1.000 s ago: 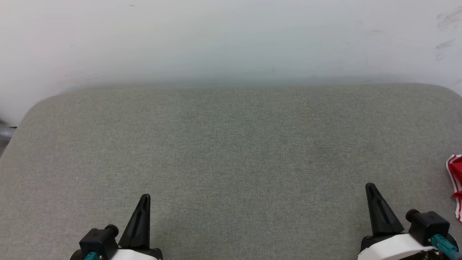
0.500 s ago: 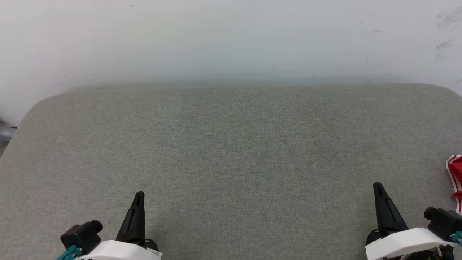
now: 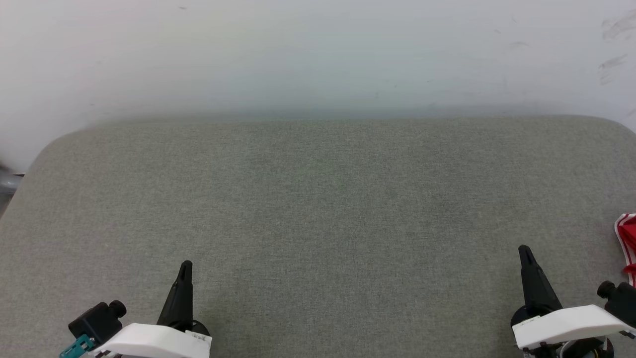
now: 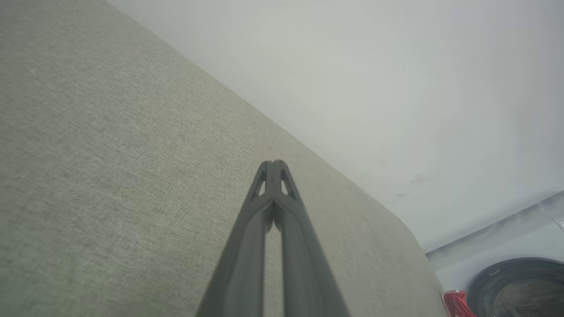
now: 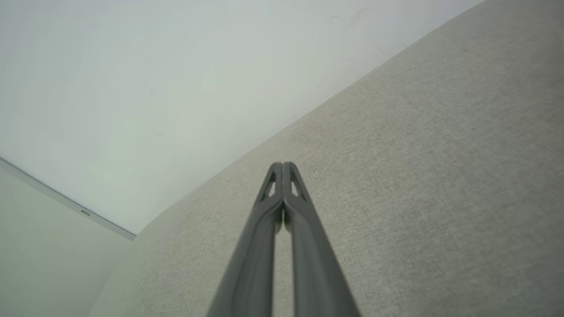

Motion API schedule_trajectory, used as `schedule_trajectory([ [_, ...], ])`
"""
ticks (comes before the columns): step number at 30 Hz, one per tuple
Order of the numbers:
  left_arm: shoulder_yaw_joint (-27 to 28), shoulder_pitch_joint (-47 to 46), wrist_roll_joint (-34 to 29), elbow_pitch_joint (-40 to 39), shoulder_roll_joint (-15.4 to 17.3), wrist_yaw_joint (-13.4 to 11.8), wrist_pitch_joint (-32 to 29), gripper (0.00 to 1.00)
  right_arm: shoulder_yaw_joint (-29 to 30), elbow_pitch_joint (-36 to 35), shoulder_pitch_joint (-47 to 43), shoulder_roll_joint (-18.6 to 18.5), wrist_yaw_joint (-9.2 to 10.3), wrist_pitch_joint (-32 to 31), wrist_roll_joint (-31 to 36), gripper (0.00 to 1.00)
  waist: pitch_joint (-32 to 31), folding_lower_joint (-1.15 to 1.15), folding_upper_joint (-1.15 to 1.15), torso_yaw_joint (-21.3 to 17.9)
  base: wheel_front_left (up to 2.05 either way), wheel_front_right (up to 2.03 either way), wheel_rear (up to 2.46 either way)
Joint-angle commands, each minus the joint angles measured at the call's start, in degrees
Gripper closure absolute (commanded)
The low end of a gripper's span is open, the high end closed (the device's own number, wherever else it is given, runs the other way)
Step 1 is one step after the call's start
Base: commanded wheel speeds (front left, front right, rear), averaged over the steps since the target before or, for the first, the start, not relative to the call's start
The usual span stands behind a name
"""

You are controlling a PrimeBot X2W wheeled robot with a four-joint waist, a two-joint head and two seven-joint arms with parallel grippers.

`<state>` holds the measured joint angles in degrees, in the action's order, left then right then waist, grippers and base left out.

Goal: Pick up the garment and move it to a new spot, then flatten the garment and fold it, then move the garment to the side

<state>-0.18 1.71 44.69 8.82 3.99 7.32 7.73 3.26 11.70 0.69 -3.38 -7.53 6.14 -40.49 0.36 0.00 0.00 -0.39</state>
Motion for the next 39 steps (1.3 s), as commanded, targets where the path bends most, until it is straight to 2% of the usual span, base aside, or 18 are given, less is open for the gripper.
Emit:
schedule_trajectory([
  [1, 0.21, -1.88, 2.03, -0.47, 0.49, 0.08, -0.35, 1.0, 0.28, -0.45, 1.74, 0.08, 0.02, -0.46, -2.14, 1.0, 0.0, 0.0, 0.0, 0.01, 0.0, 0.0, 0.0],
  [19, 1.25, -3.58, 15.17, 0.95, 0.61, 0.12, -3.56, 1.0, 1.12, 0.27, 2.91, 0.21, 0.03, -3.82, -15.73, 1.0, -0.04, 0.0, 0.0, 0.09, 0.0, 0.0, 0.0],
  [39, 2.29, -5.15, 26.6, 2.33, 0.59, 0.17, -6.56, 1.0, 1.88, 0.92, 3.91, 0.34, 0.04, -6.81, -27.75, 1.0, -0.08, 0.0, 0.0, 0.17, 0.0, 0.0, 0.0],
])
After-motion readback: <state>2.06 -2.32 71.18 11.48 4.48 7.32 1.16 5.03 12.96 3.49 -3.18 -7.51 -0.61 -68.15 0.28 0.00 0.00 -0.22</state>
